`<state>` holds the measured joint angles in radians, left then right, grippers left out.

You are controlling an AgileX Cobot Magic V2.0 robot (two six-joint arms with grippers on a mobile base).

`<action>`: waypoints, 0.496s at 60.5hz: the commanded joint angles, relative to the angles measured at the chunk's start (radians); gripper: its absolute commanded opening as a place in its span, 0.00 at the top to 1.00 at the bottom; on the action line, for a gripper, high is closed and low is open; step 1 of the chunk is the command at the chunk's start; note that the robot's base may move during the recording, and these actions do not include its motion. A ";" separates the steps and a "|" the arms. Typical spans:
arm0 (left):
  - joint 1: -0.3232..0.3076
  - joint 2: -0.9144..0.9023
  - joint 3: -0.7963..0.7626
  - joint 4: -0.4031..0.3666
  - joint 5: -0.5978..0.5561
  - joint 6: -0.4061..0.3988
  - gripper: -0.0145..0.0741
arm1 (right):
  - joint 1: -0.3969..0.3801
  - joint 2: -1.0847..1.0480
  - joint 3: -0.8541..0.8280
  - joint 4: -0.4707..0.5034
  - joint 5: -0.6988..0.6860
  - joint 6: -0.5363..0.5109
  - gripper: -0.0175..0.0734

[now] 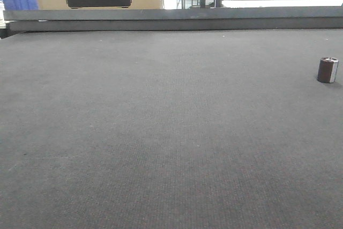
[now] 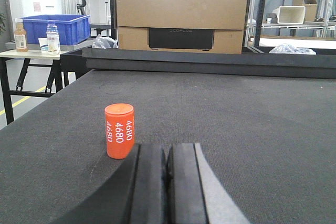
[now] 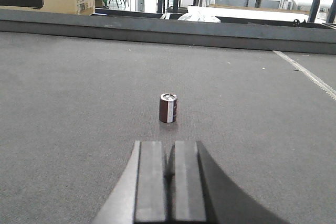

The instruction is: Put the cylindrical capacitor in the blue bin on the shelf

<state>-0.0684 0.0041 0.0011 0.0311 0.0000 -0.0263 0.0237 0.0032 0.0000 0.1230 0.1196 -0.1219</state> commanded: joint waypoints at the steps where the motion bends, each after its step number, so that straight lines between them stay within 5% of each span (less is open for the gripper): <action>1: 0.004 -0.004 -0.001 -0.003 -0.010 0.003 0.89 | 0.000 -0.003 0.000 -0.004 -0.022 -0.003 0.99; 30: 0.004 -0.004 -0.001 -0.001 -0.018 0.003 0.89 | 0.000 -0.003 0.000 -0.004 -0.022 -0.003 0.99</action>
<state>-0.0684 0.0041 0.0011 0.0311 0.0000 -0.0263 0.0237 0.0032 0.0000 0.1230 0.1196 -0.1219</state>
